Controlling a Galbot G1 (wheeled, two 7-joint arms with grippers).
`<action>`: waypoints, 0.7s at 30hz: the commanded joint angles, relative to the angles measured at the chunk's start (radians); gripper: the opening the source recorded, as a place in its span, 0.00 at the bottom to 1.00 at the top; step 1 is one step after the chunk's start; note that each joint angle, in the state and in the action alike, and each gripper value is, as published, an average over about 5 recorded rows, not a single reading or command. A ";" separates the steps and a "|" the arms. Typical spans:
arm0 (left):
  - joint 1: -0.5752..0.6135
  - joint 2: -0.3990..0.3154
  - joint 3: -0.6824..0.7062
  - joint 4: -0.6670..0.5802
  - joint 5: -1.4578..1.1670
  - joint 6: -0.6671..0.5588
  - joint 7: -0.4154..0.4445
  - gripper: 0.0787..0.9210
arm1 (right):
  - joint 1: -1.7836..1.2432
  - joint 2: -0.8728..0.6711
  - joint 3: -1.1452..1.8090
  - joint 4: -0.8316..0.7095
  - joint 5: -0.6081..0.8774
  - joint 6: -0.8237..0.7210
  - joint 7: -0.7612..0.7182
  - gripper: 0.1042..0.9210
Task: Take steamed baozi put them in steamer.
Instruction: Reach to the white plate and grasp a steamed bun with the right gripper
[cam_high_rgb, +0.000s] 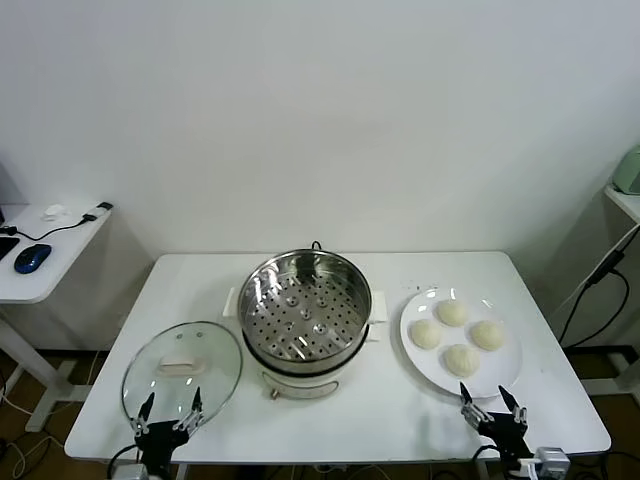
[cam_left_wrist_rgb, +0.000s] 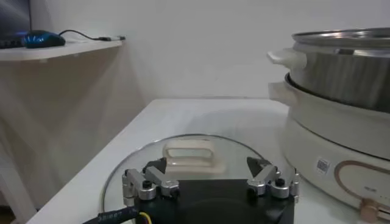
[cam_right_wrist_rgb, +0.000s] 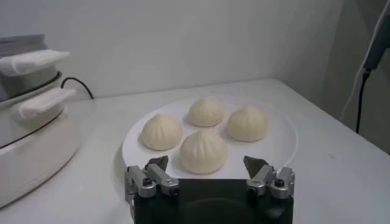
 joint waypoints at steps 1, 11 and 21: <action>-0.004 0.003 0.007 -0.007 0.000 0.006 0.001 0.88 | 0.156 -0.093 0.019 0.050 -0.042 -0.109 0.003 0.88; -0.019 0.017 0.021 -0.004 -0.025 0.000 -0.001 0.88 | 0.734 -0.534 -0.210 -0.197 -0.065 -0.361 -0.188 0.88; -0.033 0.029 0.030 0.010 -0.036 -0.002 0.001 0.88 | 1.364 -0.813 -0.931 -0.542 -0.218 -0.135 -0.841 0.88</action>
